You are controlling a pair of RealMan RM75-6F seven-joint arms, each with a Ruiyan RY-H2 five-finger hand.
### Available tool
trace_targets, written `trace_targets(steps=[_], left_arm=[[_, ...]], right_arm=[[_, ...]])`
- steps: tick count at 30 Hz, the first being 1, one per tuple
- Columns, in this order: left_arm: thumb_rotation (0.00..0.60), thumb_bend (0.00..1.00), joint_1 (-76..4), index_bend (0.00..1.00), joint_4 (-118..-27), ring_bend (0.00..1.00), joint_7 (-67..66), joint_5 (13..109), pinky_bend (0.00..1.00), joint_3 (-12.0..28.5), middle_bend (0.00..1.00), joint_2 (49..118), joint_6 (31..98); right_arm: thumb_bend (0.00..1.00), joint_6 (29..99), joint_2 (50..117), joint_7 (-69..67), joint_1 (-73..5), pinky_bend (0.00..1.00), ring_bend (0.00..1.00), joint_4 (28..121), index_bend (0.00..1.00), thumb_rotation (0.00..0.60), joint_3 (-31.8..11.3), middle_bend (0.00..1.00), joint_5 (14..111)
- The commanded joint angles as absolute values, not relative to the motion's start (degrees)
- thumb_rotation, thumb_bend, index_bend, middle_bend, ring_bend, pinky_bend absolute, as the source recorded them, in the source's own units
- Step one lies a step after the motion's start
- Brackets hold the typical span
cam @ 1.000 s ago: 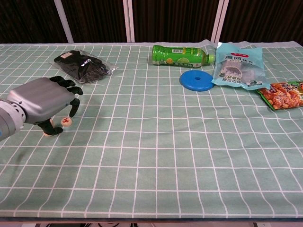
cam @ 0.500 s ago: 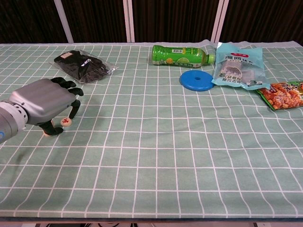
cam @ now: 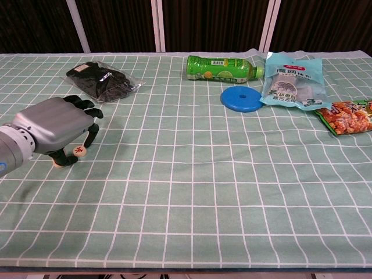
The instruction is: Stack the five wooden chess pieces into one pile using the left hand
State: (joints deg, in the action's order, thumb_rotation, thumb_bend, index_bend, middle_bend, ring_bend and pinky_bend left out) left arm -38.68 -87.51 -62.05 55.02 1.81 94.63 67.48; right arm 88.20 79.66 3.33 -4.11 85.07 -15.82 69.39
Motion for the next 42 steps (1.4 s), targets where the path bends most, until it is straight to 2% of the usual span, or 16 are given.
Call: trace_targets(steps=[1, 42], left_arm=[[0.6, 0.28, -38.71, 0.49, -87.61, 0.0, -62.05, 55.02, 0.06, 1.8, 0.1, 94.59, 67.5], [0.6, 0.32, -39.27, 0.53, -87.95, 0.0, -61.47, 55.59, 0.07, 1.63, 0.12, 94.7, 67.92]], right_arm=[[0.25, 88.24, 79.65, 3.3, -4.1, 0.0, 0.02, 85.1, 0.06, 0.6, -15.83, 0.0, 69.42], [0.25, 88.68, 79.44, 3.06, -3.76, 0.0, 0.02, 85.82, 0.06, 0.6, -16.07, 0.0, 69.05]])
